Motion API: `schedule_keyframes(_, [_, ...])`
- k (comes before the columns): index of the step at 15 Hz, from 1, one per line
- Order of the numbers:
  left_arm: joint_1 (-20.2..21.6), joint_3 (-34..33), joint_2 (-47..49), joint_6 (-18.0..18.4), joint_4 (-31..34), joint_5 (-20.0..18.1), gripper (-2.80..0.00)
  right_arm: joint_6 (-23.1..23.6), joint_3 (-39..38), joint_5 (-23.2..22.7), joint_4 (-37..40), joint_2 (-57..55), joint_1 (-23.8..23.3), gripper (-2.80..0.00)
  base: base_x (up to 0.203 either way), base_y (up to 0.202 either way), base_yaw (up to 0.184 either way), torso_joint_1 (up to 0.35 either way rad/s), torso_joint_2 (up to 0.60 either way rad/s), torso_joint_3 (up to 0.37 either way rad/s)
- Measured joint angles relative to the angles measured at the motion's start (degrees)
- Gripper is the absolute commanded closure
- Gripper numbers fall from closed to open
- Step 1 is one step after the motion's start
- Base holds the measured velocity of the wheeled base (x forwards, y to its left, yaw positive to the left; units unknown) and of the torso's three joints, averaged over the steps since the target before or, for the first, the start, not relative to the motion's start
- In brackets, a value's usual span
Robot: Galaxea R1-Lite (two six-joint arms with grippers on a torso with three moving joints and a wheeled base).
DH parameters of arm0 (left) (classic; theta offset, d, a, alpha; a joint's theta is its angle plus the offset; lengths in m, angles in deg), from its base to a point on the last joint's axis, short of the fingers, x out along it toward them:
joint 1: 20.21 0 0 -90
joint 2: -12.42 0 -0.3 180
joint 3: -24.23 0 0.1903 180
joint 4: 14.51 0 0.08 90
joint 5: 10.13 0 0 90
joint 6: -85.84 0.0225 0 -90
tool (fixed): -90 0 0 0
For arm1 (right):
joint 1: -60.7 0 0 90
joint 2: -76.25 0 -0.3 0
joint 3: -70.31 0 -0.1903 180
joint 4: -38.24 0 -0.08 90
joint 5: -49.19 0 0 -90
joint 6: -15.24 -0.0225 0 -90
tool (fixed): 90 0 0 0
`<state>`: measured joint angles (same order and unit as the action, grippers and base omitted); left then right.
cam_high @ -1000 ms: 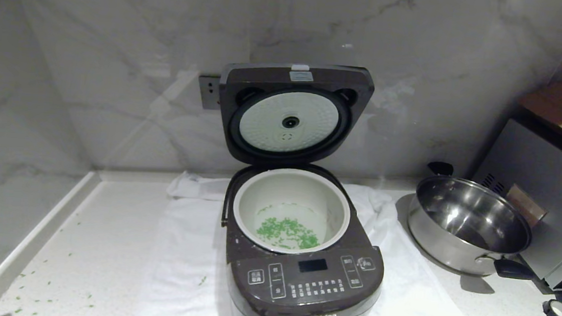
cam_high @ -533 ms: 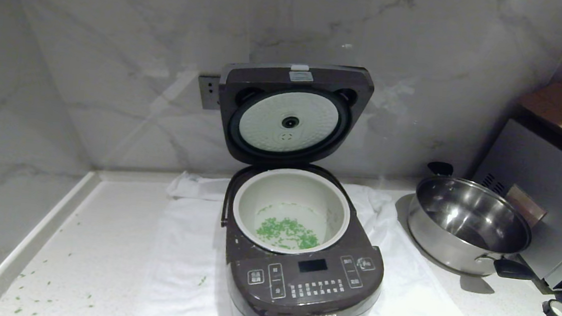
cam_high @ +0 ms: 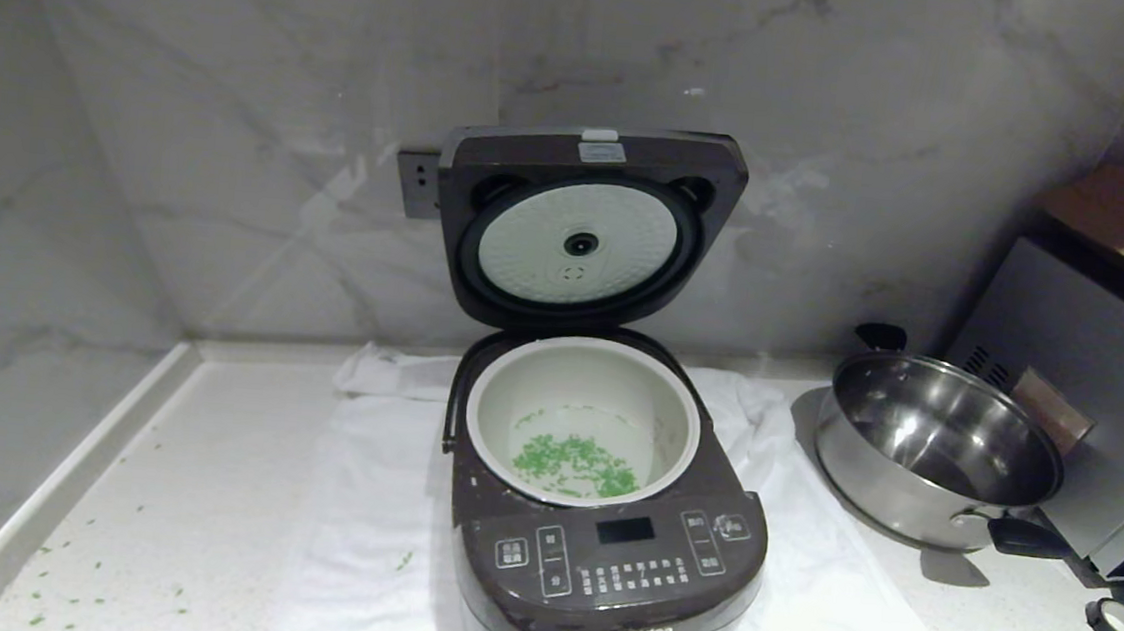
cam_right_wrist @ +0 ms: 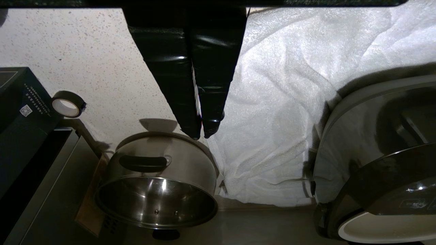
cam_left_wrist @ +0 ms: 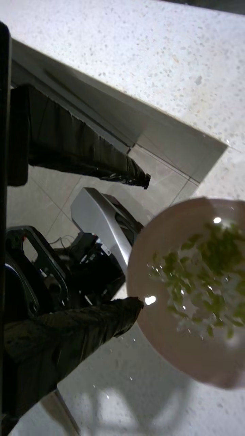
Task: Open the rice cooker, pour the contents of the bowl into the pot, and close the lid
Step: Pick up the bowl on the table
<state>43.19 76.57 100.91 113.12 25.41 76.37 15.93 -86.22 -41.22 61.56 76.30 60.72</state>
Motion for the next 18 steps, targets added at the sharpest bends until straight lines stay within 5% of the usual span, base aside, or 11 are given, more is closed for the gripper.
schedule_keyframes(5, [-6.4,-0.5,8.6,-11.6,-15.2,3.7,-2.8,0.0,0.0,0.0,0.0,0.0,0.0,0.0,0.0,0.0,0.0,0.0,0.0,0.0])
schedule_keyframes(12, [-2.9,0.6,11.0,-11.4,-18.3,4.5,-2.8,0.0,0.0,0.0,0.0,0.0,0.0,0.0,0.0,0.0,0.0,0.0,0.0,0.0])
schedule_keyframes(18, [3.5,1.3,14.3,-4.9,-17.1,4.4,-2.8,0.0,0.0,0.0,0.0,0.0,0.0,0.0,0.0,0.0,0.0,0.0,0.0,0.0])
